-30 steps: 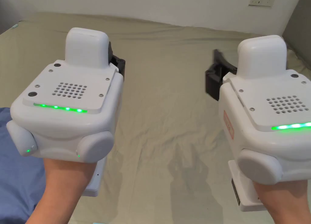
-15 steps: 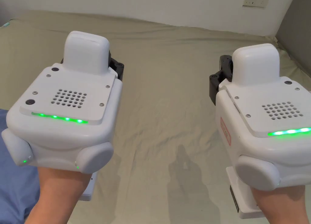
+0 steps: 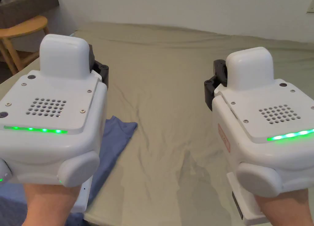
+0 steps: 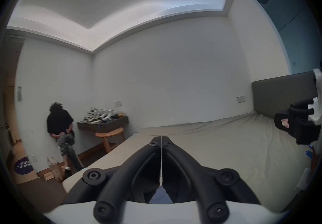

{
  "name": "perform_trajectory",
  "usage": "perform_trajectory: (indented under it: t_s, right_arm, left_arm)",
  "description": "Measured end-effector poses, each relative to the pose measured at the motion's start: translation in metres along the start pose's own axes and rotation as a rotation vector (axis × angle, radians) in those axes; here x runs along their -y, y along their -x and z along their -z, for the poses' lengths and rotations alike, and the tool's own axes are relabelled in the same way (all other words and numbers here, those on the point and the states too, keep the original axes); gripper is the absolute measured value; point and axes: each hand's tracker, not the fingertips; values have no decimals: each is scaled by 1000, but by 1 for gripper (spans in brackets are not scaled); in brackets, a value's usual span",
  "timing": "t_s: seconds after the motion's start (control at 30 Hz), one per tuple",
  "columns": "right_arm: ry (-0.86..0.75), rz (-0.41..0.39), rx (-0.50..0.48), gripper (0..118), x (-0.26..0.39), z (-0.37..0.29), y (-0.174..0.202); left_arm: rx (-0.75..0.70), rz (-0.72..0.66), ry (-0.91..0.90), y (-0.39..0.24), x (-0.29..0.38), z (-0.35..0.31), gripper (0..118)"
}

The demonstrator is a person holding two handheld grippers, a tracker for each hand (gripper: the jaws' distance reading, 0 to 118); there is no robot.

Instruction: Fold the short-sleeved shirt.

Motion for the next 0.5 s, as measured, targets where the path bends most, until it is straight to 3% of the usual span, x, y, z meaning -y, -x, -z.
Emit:
perform_trajectory:
  t_s: [0.27, 0.5]
  right_arm:
    - [-63, -17, -211, 1, -19, 15, 70]
    - [-81, -31, -323, 1, -22, 22, 121]
  left_arm:
    - [-187, 17, 57, 69, 16, -31, 0]
    - [-325, 11, 99, 114, 27, -58, 0]
